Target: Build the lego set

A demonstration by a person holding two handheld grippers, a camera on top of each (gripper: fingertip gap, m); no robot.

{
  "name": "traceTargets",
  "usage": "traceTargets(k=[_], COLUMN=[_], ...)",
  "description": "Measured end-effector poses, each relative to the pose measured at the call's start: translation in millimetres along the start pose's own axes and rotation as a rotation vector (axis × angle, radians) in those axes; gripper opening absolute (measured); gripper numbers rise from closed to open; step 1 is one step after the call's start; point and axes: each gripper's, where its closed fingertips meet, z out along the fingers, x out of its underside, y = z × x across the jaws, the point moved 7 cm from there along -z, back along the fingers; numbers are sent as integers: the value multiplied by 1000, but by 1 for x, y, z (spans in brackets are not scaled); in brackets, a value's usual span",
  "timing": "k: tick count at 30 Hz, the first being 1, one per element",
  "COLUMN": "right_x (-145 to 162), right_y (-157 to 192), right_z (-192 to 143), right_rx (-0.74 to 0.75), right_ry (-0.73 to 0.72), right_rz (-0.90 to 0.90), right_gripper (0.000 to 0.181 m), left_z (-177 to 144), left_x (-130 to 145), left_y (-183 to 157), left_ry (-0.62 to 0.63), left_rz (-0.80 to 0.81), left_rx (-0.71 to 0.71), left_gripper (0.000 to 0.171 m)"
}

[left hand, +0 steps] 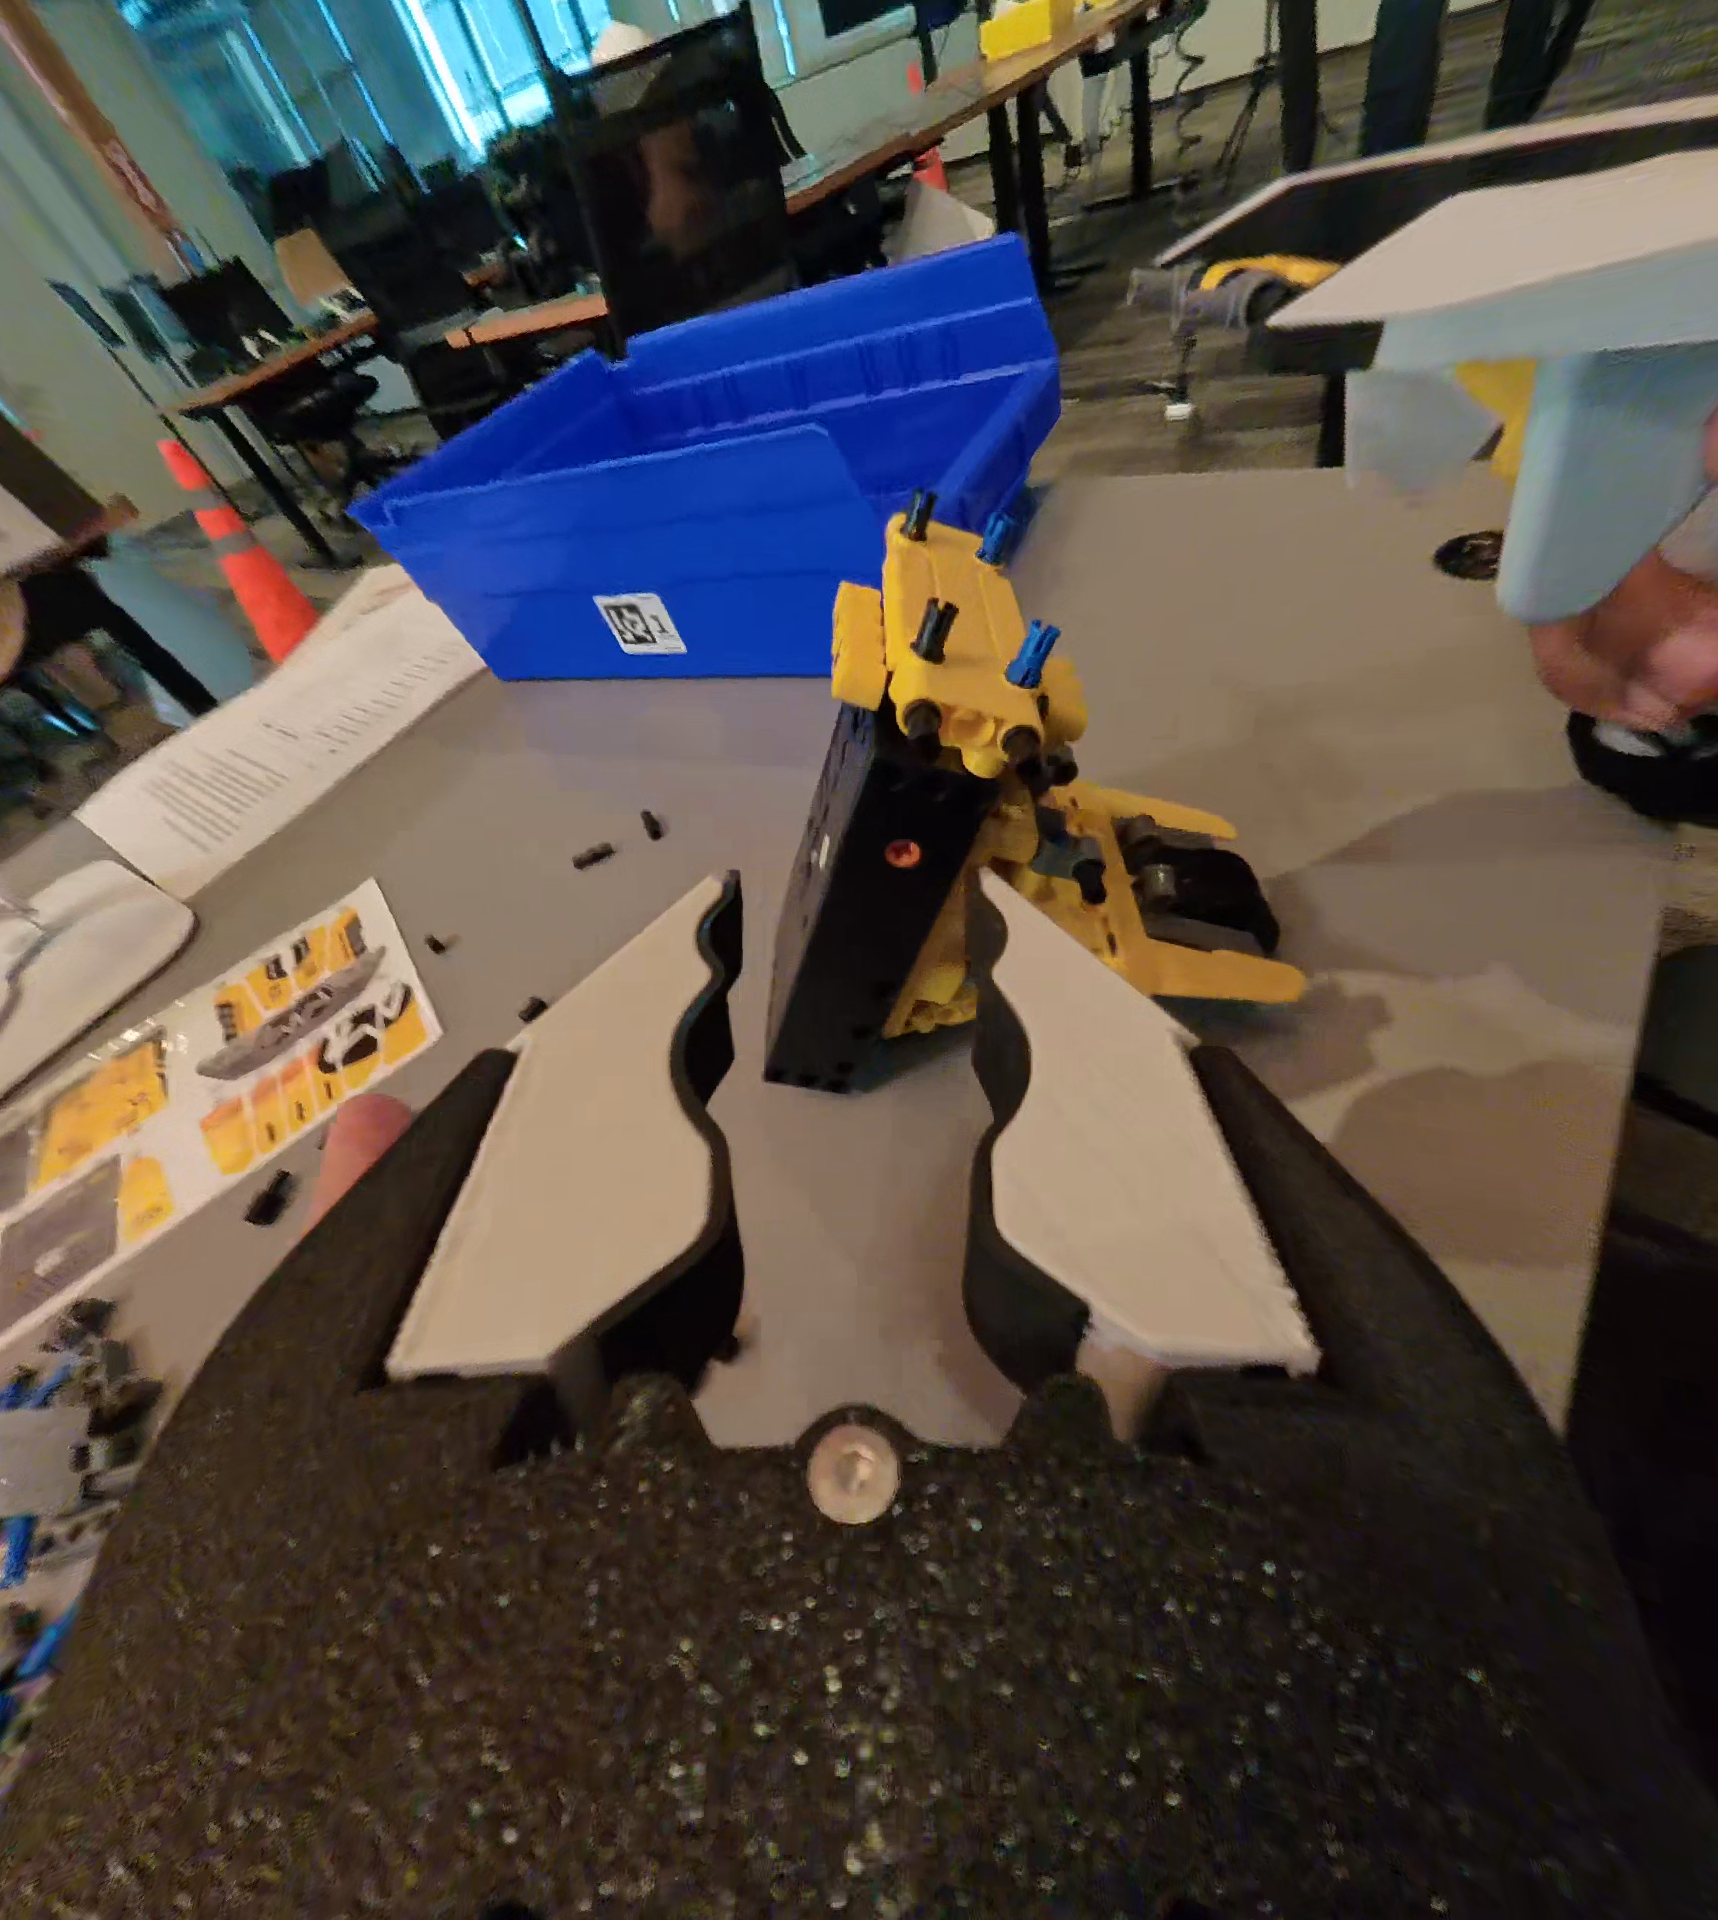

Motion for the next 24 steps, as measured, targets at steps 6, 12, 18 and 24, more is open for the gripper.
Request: traceTargets(k=[6,12,18,24], right_x=[6,3,3,4], right_y=[-3,-3,-3,1], right_z=[-9,-19,-21,-16], right_rx=[10,9,-1,-25], right_ry=[-44,-65,-67,-62], right_rz=[25,19,30,73], right_gripper=[55,55,55,55], left_z=[10,17,22,25], left_x=[-5,-7,-9,-9], left_y=[-13,-9,-4,-1], left_ry=[-53,-103,-135,-126], left_rz=[81,98,110,63], left_rx=[36,-2,6,0], left_gripper=[46,48,46,27])
